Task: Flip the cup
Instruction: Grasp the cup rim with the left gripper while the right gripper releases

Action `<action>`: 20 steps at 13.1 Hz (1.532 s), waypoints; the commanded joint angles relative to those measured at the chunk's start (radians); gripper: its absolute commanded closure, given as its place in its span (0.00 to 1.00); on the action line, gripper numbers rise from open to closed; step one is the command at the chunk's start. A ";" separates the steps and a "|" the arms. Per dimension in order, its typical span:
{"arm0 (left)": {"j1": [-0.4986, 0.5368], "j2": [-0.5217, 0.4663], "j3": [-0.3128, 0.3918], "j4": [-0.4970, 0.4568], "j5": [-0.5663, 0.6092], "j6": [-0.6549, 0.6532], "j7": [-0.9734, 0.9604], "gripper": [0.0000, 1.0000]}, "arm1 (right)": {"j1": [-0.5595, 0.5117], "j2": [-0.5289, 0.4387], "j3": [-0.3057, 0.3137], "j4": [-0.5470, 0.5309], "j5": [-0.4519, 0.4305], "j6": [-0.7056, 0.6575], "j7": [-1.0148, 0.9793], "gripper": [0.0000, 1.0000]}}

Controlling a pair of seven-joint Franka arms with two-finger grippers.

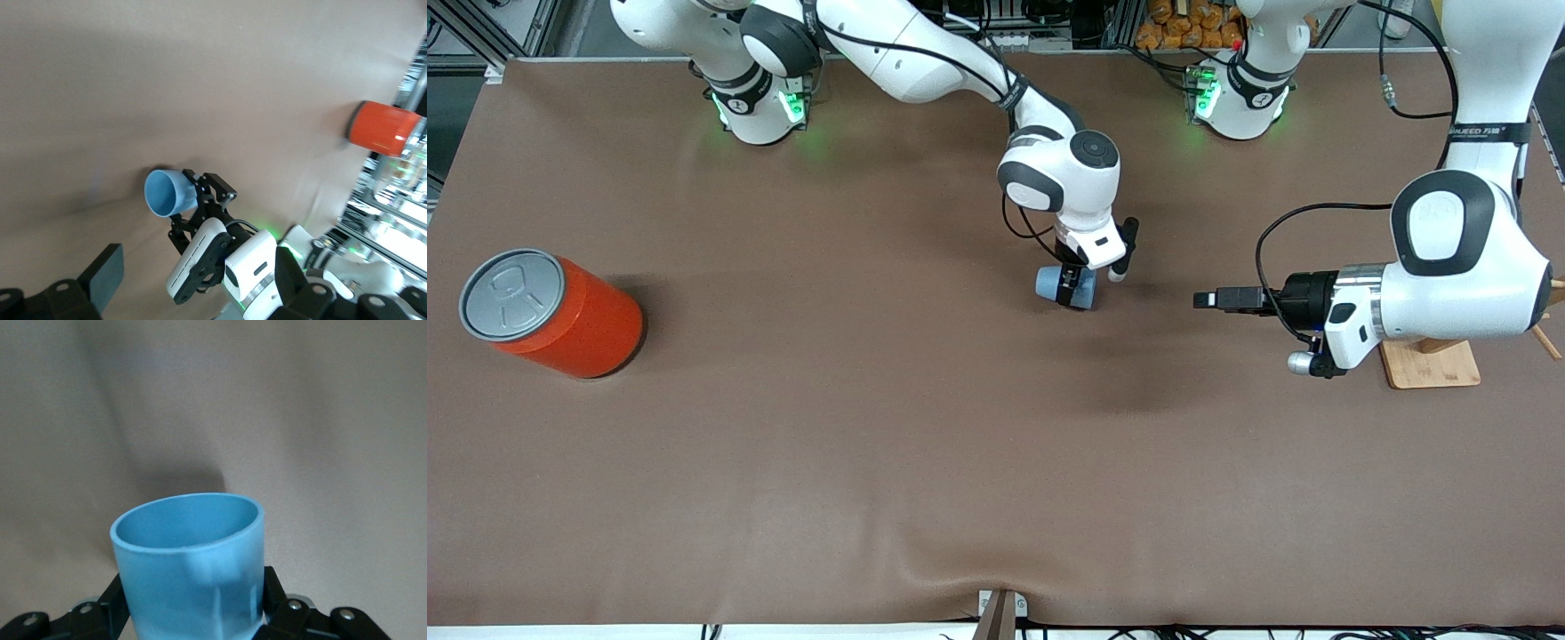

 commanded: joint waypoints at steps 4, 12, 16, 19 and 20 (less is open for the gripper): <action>0.044 0.020 -0.007 -0.148 -0.205 0.051 0.240 0.00 | -0.010 -0.003 0.000 0.036 -0.030 -0.024 0.015 0.00; 0.040 0.082 -0.007 -0.280 -0.426 0.150 0.532 0.00 | -0.011 -0.203 0.022 -0.101 -0.013 -0.184 0.011 0.00; 0.026 0.168 -0.008 -0.309 -0.571 0.184 0.710 0.00 | -0.076 -0.325 0.017 -0.091 0.073 -0.296 0.016 0.00; -0.017 0.194 -0.008 -0.335 -0.692 0.197 0.780 0.00 | -0.203 -0.418 -0.006 -0.088 0.070 -0.345 0.016 0.00; -0.038 0.196 -0.008 -0.342 -0.720 0.230 0.801 0.00 | -0.268 -0.447 -0.006 -0.087 0.072 -0.359 0.016 0.00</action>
